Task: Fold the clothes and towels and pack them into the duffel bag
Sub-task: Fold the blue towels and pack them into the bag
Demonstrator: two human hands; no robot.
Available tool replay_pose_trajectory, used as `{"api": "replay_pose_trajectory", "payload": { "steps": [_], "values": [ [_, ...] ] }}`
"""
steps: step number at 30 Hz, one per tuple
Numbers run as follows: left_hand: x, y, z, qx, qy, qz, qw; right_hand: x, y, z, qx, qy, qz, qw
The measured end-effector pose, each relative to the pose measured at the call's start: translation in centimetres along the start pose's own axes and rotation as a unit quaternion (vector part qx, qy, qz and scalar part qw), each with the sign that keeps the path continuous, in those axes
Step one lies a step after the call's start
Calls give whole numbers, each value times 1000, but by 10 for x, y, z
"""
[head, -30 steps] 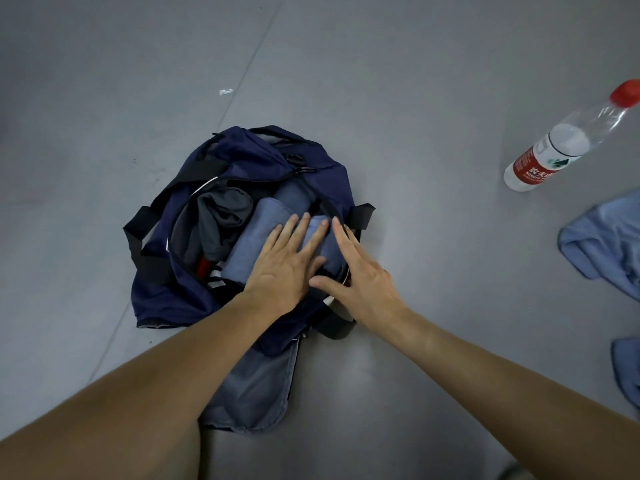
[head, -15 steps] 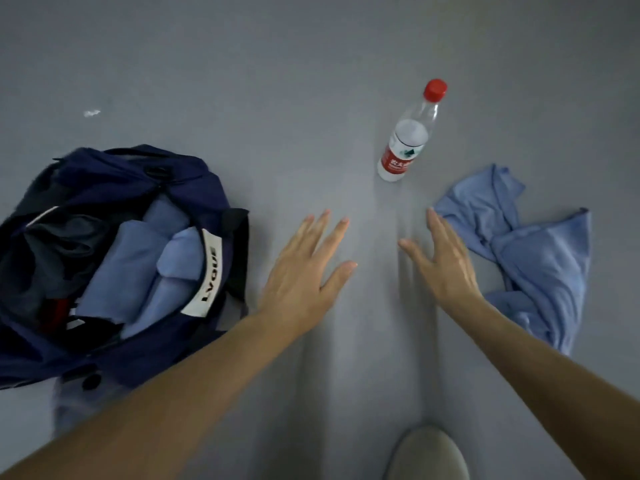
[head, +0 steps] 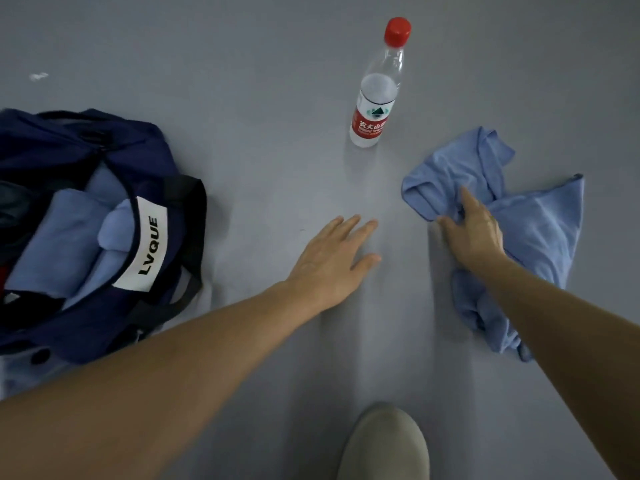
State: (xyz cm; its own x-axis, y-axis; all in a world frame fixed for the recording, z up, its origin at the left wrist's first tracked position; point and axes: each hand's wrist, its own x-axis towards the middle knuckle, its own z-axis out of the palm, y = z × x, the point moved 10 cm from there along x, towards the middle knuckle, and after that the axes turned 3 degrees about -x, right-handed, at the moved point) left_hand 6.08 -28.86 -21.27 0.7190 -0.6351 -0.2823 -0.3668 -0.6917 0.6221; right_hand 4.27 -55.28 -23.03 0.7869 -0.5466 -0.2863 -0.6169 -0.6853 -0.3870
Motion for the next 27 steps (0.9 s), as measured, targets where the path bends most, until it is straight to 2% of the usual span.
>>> {"api": "replay_pose_trajectory", "payload": {
  "steps": [2, 3, 5, 8, 11, 16, 20, 23, 27],
  "values": [
    [-6, -3, -3, -2, 3, -6, 1000, 19, -1, 16, 19, -26, 31, 999],
    [-9, -6, -6, -2, 8, -8, 1000, 19, -9, 24, -16, -51, 23, 998],
    [-15, -11, -13, -2, 16, -14, 1000, 13, -23, 34, -88, -82, -12, 993],
    [-27, -25, -29, 5, 22, -17, 1000, -9, -44, 42, -133, -77, -77, 985],
    [-55, -46, -61, -1, 29, -30, 999, -32, -94, 23, -73, -28, -143, 987],
    [-120, -53, -155, 35, 80, -39, 995, -71, -181, -72, 17, 62, -214, 975],
    [-172, -38, -230, 50, 122, -66, 989, -124, -254, -119, 50, 51, -272, 959],
    [-209, -16, -270, 14, 142, -73, 987, -173, -305, -133, 85, 20, -302, 949],
    [-259, 2, -308, -49, 175, -99, 978, -237, -367, -145, 71, -14, -360, 930]
  ]
}}
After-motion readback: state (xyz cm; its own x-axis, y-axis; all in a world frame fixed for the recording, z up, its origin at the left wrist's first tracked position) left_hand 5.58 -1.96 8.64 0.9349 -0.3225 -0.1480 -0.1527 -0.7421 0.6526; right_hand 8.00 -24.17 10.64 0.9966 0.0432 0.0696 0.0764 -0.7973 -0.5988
